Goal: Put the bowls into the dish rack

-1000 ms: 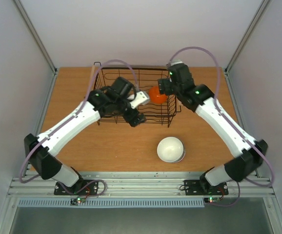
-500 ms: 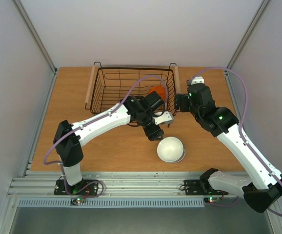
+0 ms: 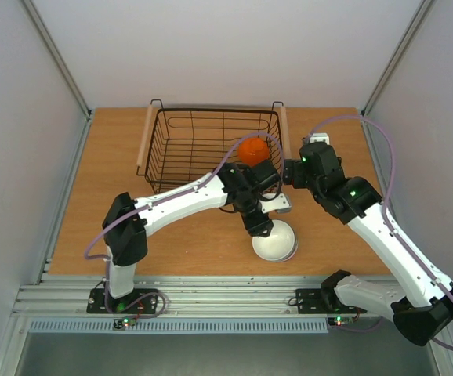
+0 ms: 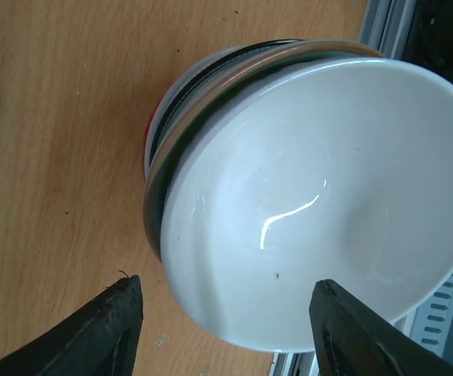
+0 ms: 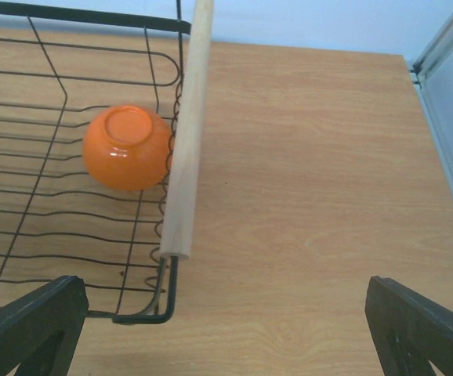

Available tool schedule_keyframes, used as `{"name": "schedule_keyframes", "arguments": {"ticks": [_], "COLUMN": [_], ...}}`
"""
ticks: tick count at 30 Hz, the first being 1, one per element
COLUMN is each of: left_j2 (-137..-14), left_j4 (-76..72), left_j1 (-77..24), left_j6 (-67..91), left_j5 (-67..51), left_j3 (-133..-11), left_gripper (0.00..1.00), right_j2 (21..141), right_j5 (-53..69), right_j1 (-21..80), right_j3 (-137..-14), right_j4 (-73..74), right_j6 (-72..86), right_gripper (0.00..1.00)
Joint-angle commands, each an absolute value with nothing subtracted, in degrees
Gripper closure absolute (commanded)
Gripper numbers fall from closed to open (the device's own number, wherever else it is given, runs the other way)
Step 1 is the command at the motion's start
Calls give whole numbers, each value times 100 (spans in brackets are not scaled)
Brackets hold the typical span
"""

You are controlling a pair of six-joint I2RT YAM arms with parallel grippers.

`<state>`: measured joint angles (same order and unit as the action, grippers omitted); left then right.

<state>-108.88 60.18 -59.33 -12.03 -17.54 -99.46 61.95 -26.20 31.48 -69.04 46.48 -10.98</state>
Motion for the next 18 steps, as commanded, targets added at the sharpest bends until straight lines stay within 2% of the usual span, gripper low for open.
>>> {"name": "schedule_keyframes", "arguments": {"ticks": [1,6,14,18], "left_j2": [-11169,-11228,-11281,-11325], "left_j4": [6074,6038,6073,6089], "left_j1": [-6036,-6038,-6038,-6046], "left_j6": [-1205,-1204,-1224,-1231], "left_j5": [-1734,-1636,-1652,-1670], "left_j3": [-10151,-10134,-10150,-10143], "left_gripper": [42,43,66,70], "right_j2": [5980,5834,5267,4620], "right_j5": [-2671,-2632,-2866,-2958], "right_j1": [3170,3172,3173,3173], "right_j3": [-6827,-6753,-6611,-6401], "right_j4": [4685,4783,4768,4500], "right_j6": [-984,-951,-822,-798], "right_gripper": [2,2,2,2]}}
